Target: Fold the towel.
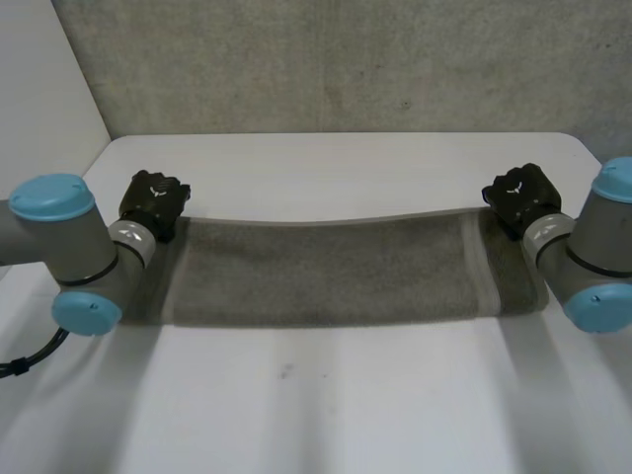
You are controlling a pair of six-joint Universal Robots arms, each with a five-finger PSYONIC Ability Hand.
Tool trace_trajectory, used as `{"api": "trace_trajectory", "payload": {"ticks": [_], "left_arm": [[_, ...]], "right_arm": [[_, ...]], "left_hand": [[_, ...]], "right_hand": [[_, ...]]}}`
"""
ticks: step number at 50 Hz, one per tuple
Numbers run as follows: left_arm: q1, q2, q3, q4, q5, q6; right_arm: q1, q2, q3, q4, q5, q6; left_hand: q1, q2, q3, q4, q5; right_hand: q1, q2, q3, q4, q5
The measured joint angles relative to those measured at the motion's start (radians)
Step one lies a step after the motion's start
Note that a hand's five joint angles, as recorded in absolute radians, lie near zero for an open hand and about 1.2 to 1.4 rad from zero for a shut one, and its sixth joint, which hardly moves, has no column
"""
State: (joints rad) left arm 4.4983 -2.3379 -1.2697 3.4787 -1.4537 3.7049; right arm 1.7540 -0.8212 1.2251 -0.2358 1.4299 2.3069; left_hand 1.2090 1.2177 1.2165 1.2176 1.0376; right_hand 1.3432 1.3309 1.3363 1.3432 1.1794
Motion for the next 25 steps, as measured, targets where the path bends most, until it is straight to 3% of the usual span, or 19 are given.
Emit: {"api": "trace_trajectory", "payload": {"ticks": [6,8,9,13,15,25], "left_arm": [[-0.007,-0.078,0.095,-0.001,0.000,-0.001],[-0.009,-0.098,0.117,-0.002,0.000,-0.001],[-0.010,-0.112,0.131,-0.002,0.000,-0.001],[-0.013,-0.139,0.158,-0.001,0.003,-0.003],[-0.016,-0.143,0.163,-0.001,0.004,-0.006],[-0.045,-0.004,0.094,-0.007,0.003,-0.055]], "right_arm": [[0.011,0.084,-0.117,0.020,0.033,-0.006],[0.011,0.103,-0.142,0.026,0.041,-0.010],[0.011,0.115,-0.159,0.031,0.046,-0.013],[0.011,0.135,-0.196,0.041,0.068,-0.019],[0.010,0.132,-0.205,0.045,0.084,-0.017],[0.003,-0.095,-0.124,0.059,0.122,0.118]], "left_hand": [[0.000,0.000,0.000,0.000,0.000],[0.000,0.000,0.000,0.000,0.000],[-0.109,-0.119,-0.119,-0.096,-0.087],[-0.727,-0.764,-0.748,-0.760,-0.778],[-0.957,-0.964,-0.958,-0.957,-0.948],[-1.033,-1.048,-1.048,-1.047,-1.008]], "right_hand": [[0.000,0.000,0.000,0.000,0.000],[-0.105,-0.101,-0.102,-0.105,-0.105],[-0.269,-0.265,-0.263,-0.267,-0.285],[-0.912,-0.899,-0.889,-0.885,-0.946],[-1.052,-1.051,-1.054,-1.054,-1.107],[-1.103,-1.079,-1.089,-1.078,-1.119]]}}
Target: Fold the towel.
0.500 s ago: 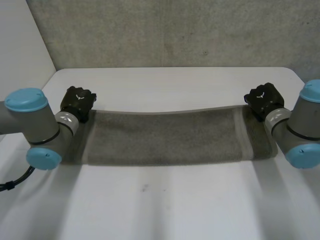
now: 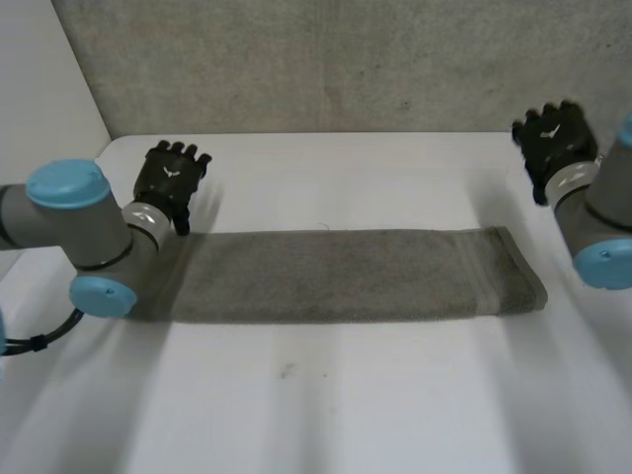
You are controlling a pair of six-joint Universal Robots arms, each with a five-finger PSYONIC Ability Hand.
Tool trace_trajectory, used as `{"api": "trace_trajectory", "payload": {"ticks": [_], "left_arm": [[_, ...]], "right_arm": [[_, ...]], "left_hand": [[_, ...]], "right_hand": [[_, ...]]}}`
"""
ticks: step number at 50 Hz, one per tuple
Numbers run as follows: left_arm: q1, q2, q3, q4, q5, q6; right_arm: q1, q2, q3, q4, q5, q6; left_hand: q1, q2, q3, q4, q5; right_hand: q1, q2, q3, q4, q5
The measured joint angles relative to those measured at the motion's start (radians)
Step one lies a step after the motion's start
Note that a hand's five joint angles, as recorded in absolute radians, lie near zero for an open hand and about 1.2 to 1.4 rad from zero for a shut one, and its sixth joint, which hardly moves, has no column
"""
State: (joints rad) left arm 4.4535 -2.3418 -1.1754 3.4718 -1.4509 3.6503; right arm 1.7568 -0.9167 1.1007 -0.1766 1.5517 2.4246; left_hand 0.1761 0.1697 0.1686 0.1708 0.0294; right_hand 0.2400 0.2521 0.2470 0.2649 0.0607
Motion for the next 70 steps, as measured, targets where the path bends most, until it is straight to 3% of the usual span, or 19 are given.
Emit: {"api": "trace_trajectory", "payload": {"ticks": [11,20,27,34,43,49,60,70], "left_arm": [[0.006,0.439,-0.368,0.006,0.001,-0.209],[0.027,0.581,-0.573,0.007,0.004,-0.375],[0.057,0.584,-0.650,0.007,0.009,-0.452],[0.072,0.577,-0.675,0.010,0.011,-0.469],[0.071,0.577,-0.698,0.037,0.011,-0.466],[0.068,0.579,-0.713,0.061,0.010,-0.466],[0.066,0.581,-0.721,0.065,0.012,-0.465],[0.023,0.631,-0.695,0.041,0.012,-0.462]], "right_arm": [[-0.006,-0.333,0.292,0.008,-0.037,0.116],[-0.020,-0.418,0.502,0.049,-0.126,0.115],[-0.072,-0.410,0.617,0.055,-0.194,0.114],[-0.114,-0.304,0.661,0.011,-0.278,0.115],[-0.140,-0.195,0.641,-0.048,-0.296,0.113],[-0.153,-0.157,0.622,-0.077,-0.289,0.107],[-0.239,-0.140,0.591,-0.070,-0.233,0.081],[-0.440,-0.158,0.543,-0.034,-0.194,-0.085]], "left_hand": [[-0.001,-0.004,-0.002,-0.003,-0.001],[-0.001,-0.004,-0.002,-0.003,-0.001],[-0.001,-0.004,-0.002,-0.003,-0.001],[-0.001,-0.004,-0.002,-0.003,-0.001],[-0.001,-0.004,-0.002,-0.003,-0.001],[-0.001,-0.004,-0.002,-0.003,-0.001],[-0.001,-0.004,-0.002,-0.003,-0.001],[-0.001,-0.004,-0.002,-0.003,-0.001]], "right_hand": [[0.001,0.000,0.000,0.000,0.000],[0.024,0.011,0.010,0.006,0.015],[0.133,0.096,0.127,0.104,0.156],[0.228,0.212,0.227,0.207,0.251],[0.458,0.438,0.454,0.431,0.465],[1.074,1.051,1.059,1.042,1.074],[1.089,1.059,1.092,1.079,1.101],[1.092,1.059,1.092,1.079,1.101]]}}
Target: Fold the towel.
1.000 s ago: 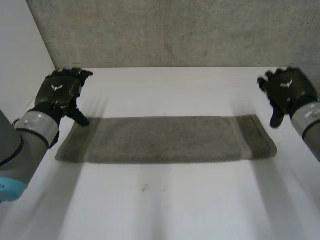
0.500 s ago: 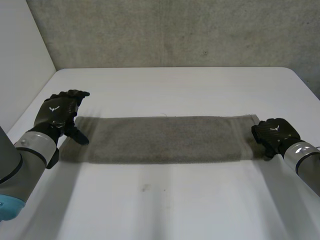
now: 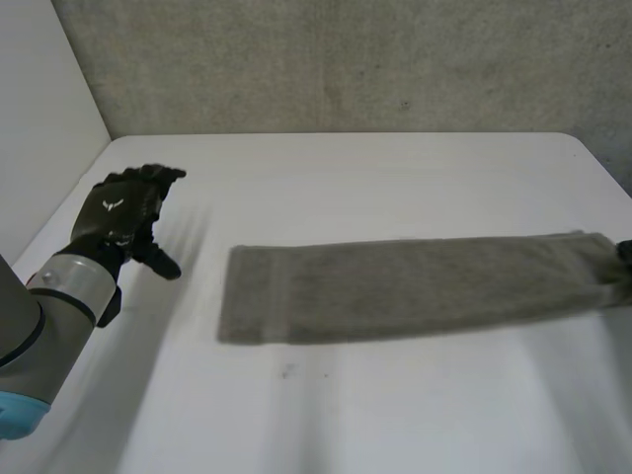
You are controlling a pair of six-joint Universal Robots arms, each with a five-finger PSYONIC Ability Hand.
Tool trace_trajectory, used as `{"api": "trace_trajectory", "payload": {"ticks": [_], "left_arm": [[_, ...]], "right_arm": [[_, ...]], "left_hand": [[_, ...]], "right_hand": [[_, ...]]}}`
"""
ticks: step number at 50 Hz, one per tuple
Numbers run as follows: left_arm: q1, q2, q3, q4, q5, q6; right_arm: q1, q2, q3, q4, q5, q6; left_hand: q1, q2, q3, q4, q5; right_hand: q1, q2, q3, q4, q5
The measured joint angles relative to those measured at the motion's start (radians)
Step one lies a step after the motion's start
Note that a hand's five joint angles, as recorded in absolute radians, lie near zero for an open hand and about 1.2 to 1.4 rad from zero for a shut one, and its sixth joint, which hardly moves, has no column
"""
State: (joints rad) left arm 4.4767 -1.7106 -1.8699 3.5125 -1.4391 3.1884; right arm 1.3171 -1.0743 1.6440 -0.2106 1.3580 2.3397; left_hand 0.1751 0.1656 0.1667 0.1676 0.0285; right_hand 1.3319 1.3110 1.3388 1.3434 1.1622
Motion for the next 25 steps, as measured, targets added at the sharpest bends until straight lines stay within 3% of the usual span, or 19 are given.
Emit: {"api": "trace_trajectory", "payload": {"ticks": [6,11,16,25], "left_arm": [[-0.074,0.041,0.105,-0.074,0.000,0.002],[-0.135,0.044,0.259,-0.208,-0.004,0.000],[-0.191,0.026,0.400,-0.325,-0.009,-0.003],[-0.232,0.008,0.490,-0.382,-0.014,-0.004]], "right_arm": [[-0.042,-0.032,-0.064,0.041,0.001,-0.041],[0.006,-0.101,-0.098,0.052,0.001,-0.030],[0.155,-0.165,-0.126,0.049,-0.001,0.011],[0.618,-0.116,-0.204,0.036,-0.008,0.060]], "left_hand": [[0.000,0.000,0.000,0.000,0.000],[0.000,0.000,0.000,0.000,0.000],[0.000,0.000,0.000,0.000,0.000],[0.000,-0.001,0.000,0.000,0.000]], "right_hand": [[0.000,0.000,0.000,0.000,0.000],[0.002,0.000,0.000,0.000,0.000],[0.004,0.000,0.000,0.000,0.004],[0.005,0.010,0.000,0.000,0.004]]}}
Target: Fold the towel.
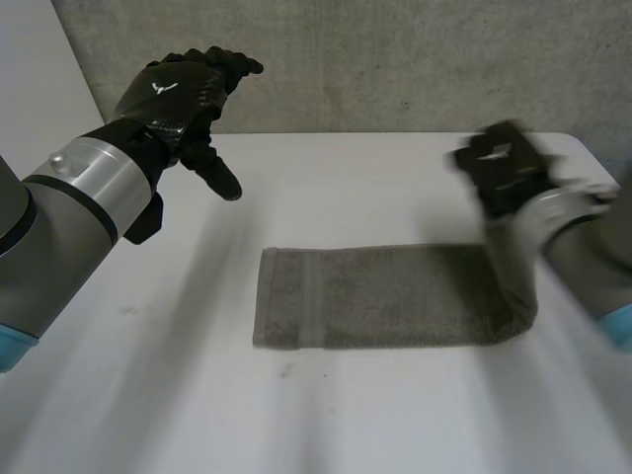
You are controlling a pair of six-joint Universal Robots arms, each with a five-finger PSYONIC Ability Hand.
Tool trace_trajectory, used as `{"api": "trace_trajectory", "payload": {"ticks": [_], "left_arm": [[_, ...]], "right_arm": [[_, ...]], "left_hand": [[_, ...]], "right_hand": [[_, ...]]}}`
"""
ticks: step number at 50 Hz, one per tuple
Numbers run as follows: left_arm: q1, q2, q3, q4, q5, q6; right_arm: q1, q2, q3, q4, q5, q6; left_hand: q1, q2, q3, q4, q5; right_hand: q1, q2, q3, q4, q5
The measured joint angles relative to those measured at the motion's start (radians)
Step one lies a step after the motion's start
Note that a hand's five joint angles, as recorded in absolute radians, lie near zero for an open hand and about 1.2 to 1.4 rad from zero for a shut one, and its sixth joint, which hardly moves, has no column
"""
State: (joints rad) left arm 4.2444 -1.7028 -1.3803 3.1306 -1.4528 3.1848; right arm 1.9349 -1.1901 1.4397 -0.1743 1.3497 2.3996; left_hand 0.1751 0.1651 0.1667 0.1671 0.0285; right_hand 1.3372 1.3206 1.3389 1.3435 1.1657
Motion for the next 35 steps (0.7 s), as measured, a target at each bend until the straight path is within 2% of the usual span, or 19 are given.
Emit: {"api": "trace_trajectory", "payload": {"ticks": [6,11,15,16,19,22,24,30,35], "left_arm": [[0.002,-0.009,-0.002,0.006,0.001,0.000],[0.004,-0.016,-0.006,0.008,0.002,0.000],[0.005,-0.021,-0.010,0.009,0.002,0.000],[0.005,-0.021,-0.011,0.009,0.002,-0.001],[0.005,-0.024,-0.013,0.009,0.002,-0.001],[0.005,-0.026,-0.015,0.010,0.002,-0.001],[0.005,-0.028,-0.015,0.010,0.002,-0.001],[0.007,-0.030,-0.015,0.010,0.002,-0.001],[0.006,-0.031,-0.014,0.009,0.002,-0.002]], "right_arm": [[0.270,0.161,-0.083,-0.010,0.000,0.002],[0.406,0.294,-0.149,-0.023,0.002,0.003],[0.469,0.375,-0.186,-0.033,0.000,0.004],[0.473,0.382,-0.189,-0.034,0.000,0.004],[0.486,0.403,-0.199,-0.036,0.001,0.006],[0.485,0.391,-0.197,-0.034,0.006,0.022],[0.479,0.363,-0.187,-0.029,0.011,0.046],[0.404,0.202,-0.106,0.001,0.027,0.193],[0.276,0.063,0.000,0.045,0.026,0.317]], "left_hand": [[0.000,0.000,0.000,0.000,0.000],[0.000,0.000,0.000,0.000,0.000],[0.000,0.000,0.000,0.000,0.000],[0.000,0.000,0.000,0.000,0.000],[0.000,0.000,0.000,0.000,0.000],[0.000,0.000,0.000,0.000,0.000],[0.000,0.000,0.000,0.000,0.000],[0.000,0.000,0.000,0.000,0.000],[0.000,0.000,0.000,0.000,0.000]], "right_hand": [[0.000,0.000,0.000,0.000,0.000],[0.000,0.000,0.000,0.000,0.000],[-0.006,-0.005,-0.002,-0.006,-0.007],[-0.058,-0.042,-0.041,-0.047,-0.049],[-0.356,-0.345,-0.351,-0.357,-0.364],[-0.825,-0.813,-0.809,-0.819,-0.830],[-1.033,-1.023,-1.034,-1.038,-1.075],[-1.101,-1.069,-1.093,-1.080,-1.106],[-1.101,-1.069,-1.093,-1.080,-1.106]]}}
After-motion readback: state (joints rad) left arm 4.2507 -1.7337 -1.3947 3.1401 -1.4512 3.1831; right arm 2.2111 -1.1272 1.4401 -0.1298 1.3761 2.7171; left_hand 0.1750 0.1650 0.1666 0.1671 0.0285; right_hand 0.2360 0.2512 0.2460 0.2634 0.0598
